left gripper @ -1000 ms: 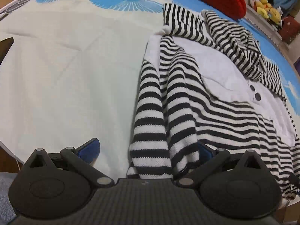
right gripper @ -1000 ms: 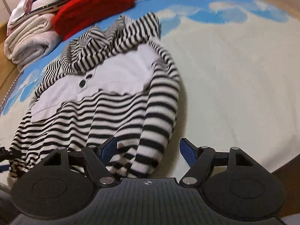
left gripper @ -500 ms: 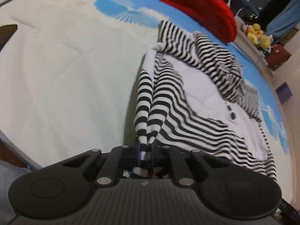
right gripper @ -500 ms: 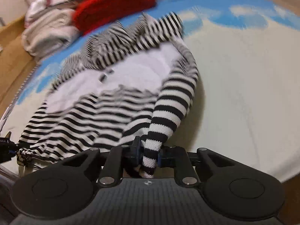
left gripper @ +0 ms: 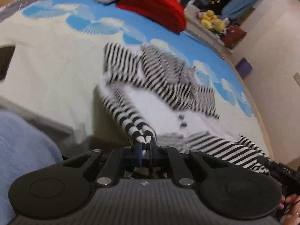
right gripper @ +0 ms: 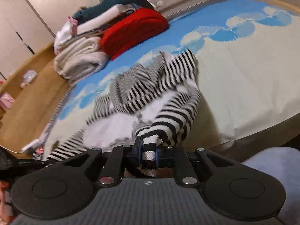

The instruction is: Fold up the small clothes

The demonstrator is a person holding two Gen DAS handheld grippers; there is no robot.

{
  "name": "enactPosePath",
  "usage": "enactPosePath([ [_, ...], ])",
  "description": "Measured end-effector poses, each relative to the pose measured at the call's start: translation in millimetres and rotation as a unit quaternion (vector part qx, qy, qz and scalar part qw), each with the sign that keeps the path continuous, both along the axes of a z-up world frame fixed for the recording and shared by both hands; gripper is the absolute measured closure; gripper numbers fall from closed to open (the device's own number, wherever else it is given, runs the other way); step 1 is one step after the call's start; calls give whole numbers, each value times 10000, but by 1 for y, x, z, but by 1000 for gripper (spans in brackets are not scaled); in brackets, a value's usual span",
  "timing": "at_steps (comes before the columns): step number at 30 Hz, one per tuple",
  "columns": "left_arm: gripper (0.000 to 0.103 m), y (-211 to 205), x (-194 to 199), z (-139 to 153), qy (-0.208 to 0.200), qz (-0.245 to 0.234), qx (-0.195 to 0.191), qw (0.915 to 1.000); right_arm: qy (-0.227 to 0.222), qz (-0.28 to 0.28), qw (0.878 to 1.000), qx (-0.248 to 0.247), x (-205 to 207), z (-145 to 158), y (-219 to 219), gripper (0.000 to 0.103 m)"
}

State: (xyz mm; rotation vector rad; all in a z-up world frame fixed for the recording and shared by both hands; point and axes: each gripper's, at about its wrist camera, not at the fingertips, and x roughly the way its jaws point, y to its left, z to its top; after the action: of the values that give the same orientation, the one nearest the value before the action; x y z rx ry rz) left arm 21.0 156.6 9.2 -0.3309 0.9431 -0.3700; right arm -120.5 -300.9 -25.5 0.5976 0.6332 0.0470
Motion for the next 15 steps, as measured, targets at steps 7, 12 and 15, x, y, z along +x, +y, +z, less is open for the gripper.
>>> enactPosePath([
  [7, 96, -32, 124, 69, -613, -42, 232, 9978, -474, -24, 9988, -107, 107, 73, -25, 90],
  [12, 74, -66, 305, 55, -343, 627, 466, 9964, 26, -756, 9971, 45, 283, 76, -65, 78],
  [15, 18, -78, 382, 39, -241, 1139, 703, 9907, 327, -1211, 9921, 12, 366, 51, -82, 48],
])
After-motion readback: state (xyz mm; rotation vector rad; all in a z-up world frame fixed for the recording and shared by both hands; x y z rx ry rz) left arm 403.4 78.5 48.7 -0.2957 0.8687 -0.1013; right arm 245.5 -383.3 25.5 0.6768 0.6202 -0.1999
